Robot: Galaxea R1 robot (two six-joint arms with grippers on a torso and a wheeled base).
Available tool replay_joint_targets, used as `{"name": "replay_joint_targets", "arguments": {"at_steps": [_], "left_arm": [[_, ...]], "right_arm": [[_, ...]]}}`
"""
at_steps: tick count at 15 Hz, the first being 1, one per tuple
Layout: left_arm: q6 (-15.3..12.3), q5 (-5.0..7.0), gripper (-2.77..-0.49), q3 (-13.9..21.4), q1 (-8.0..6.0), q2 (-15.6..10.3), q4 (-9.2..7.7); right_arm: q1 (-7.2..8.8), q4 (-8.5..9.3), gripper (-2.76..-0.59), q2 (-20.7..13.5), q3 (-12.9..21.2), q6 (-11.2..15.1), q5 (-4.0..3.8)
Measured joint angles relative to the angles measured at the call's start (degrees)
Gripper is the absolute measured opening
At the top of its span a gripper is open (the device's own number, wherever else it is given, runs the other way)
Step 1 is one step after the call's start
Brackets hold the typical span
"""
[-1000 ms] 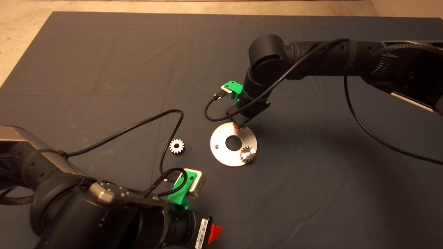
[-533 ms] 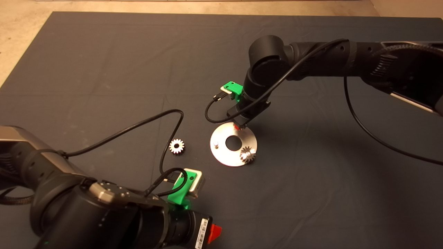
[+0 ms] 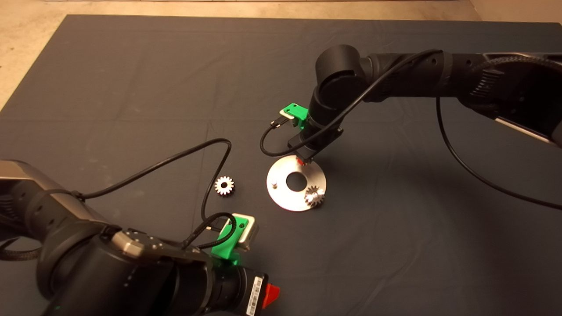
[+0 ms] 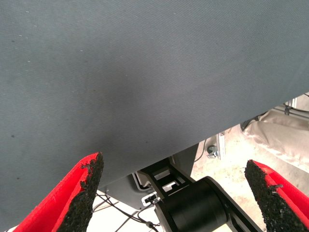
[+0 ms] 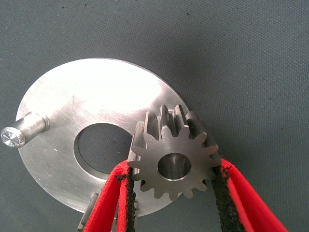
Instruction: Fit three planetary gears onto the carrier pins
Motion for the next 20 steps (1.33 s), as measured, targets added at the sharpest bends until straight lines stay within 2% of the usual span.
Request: {"name": "replay_joint_targets", "arguments": {"at_steps": [12, 20], "left_arm": [[0.0, 0.01, -1.18, 0.0, 0.00, -0.4, 0.00], [0.0, 0.00, -1.18, 0.0, 0.00, -0.4, 0.00]], "right_arm": [[-0.01, 0.00, -2.34, 0.0, 0.0, 0.0, -0.13], [-0.02, 0.00, -2.34, 0.0, 0.0, -0.2, -1.12]]}}
